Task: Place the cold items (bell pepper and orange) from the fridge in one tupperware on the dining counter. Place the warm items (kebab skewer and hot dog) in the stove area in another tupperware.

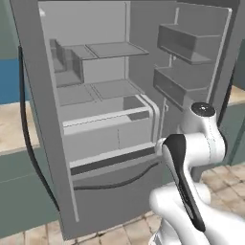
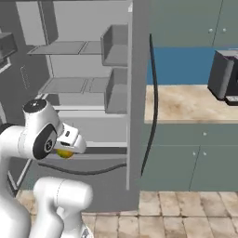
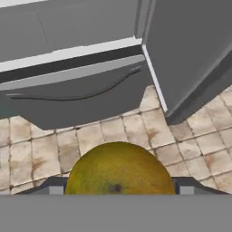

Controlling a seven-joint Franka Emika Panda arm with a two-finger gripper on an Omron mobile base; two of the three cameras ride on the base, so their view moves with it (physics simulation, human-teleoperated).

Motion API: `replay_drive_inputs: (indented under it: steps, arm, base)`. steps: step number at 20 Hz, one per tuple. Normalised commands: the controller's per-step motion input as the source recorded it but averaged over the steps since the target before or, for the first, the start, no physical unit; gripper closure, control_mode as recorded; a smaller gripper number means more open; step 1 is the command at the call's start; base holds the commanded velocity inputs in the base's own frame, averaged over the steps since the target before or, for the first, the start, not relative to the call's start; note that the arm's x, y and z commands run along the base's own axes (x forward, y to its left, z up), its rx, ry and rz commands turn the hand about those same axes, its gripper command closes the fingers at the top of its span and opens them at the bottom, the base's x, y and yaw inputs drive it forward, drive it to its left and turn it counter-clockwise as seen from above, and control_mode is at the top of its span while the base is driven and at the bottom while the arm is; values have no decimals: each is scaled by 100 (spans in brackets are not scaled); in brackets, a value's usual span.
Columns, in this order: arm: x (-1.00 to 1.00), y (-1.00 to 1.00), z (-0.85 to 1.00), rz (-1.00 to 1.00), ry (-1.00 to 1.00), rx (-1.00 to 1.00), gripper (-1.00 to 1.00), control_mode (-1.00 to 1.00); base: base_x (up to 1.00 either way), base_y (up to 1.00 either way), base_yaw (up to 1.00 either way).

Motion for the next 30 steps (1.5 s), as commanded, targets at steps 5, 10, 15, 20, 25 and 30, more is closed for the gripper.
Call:
replay_drive_inputs:
  steps: [5, 10, 15, 20, 25, 30]
  arm:
    - [0, 0, 0, 0, 0, 0, 100, 100]
    - [0, 0, 0, 0, 0, 0, 100, 100]
    - [0, 0, 0, 0, 0, 0, 100, 100]
    - [0, 0, 0, 0, 0, 0, 100, 100]
    - [0, 0, 0, 0, 0, 0, 100, 100]
    - [0, 0, 0, 0, 0, 0, 100, 100]
  base:
    - [-71, 1, -77]
    - [-14, 0, -93]
    - [0, -1, -97]
    - [9, -55, -77]
    - [45, -59, -61]
    - [93, -27, -40]
